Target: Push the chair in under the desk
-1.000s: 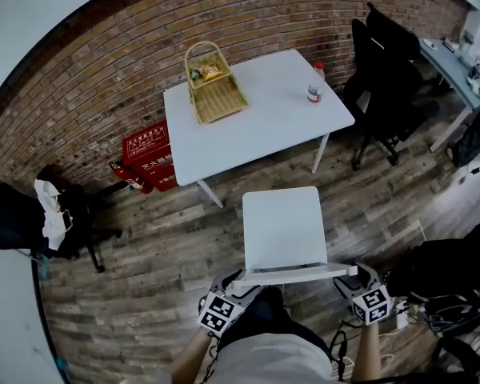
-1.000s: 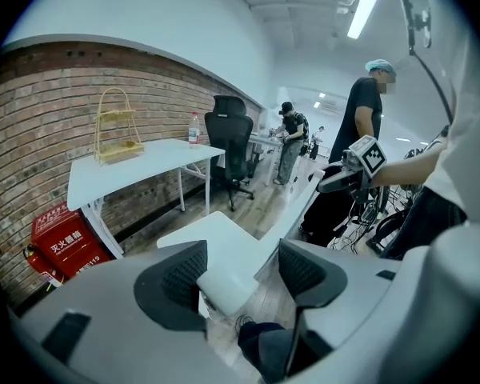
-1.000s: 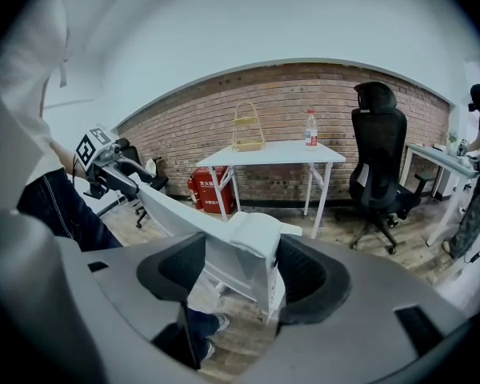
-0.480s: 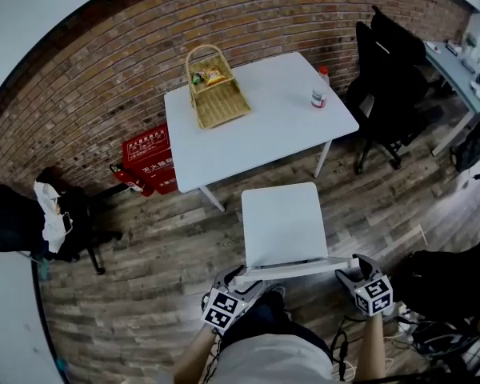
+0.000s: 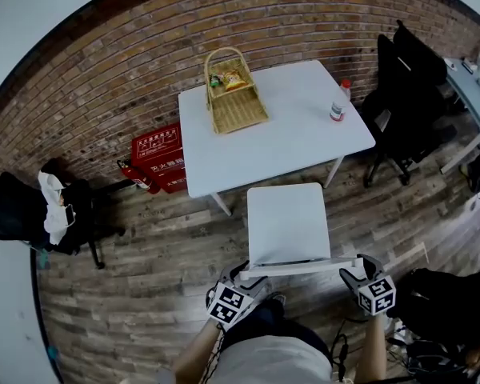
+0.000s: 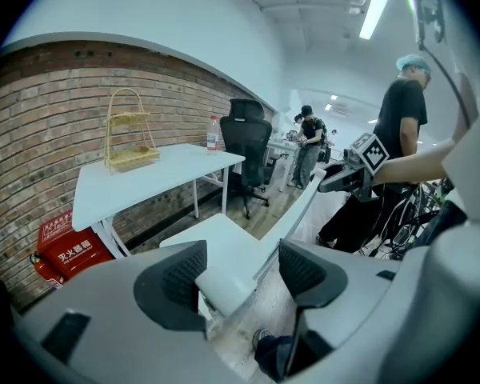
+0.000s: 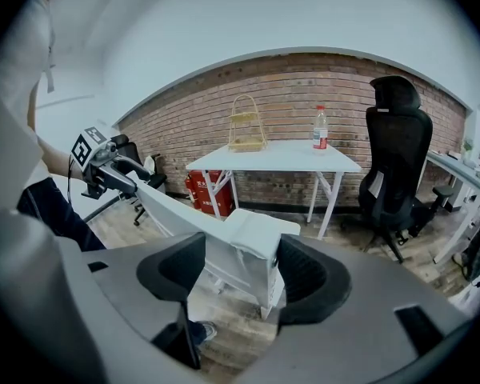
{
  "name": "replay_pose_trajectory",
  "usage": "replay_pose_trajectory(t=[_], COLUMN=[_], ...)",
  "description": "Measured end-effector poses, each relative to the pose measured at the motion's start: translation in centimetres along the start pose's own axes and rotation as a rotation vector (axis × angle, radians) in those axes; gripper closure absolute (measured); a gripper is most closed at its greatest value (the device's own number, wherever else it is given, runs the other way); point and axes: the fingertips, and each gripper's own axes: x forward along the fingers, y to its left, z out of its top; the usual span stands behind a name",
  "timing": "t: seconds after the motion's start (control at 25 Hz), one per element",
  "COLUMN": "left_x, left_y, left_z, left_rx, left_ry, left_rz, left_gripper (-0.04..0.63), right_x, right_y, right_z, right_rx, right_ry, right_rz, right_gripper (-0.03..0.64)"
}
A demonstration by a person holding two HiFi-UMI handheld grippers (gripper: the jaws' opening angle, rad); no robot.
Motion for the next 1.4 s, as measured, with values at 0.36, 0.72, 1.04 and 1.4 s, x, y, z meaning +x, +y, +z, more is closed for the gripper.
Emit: replay_pose_trajectory(t=[0.36, 0.72, 1.04, 1.4], left_x=[1.4, 2.7, 4.4, 6.7], left_y=[2.2, 3.9, 4.9, 6.1], left_z=[1.0, 2.6, 4.3, 6.2], left_rx=[-0.014, -0.035, -0.052, -0.088], left_ry=[-0.009, -0.010, -0.013, -0.024], left_rz=[0.017, 0.039, 0.068, 0.118], left_gripper=[0.305, 0.307, 0.307, 0.305], right_x=[2.3, 4.3, 6.0, 8.4], right_y=[-1.5, -3.6, -6.0, -9.4], right_z=[1.8, 3.8, 5.4, 7.6], right_rx=[-0.010, -0.026, -0.046, -0.083], right_ry=[0.011, 0.027, 0.035, 0.042], right_rz=[0.011, 0.041, 0.072, 0.100], right_gripper=[0.324, 0.324, 0.324, 0.324])
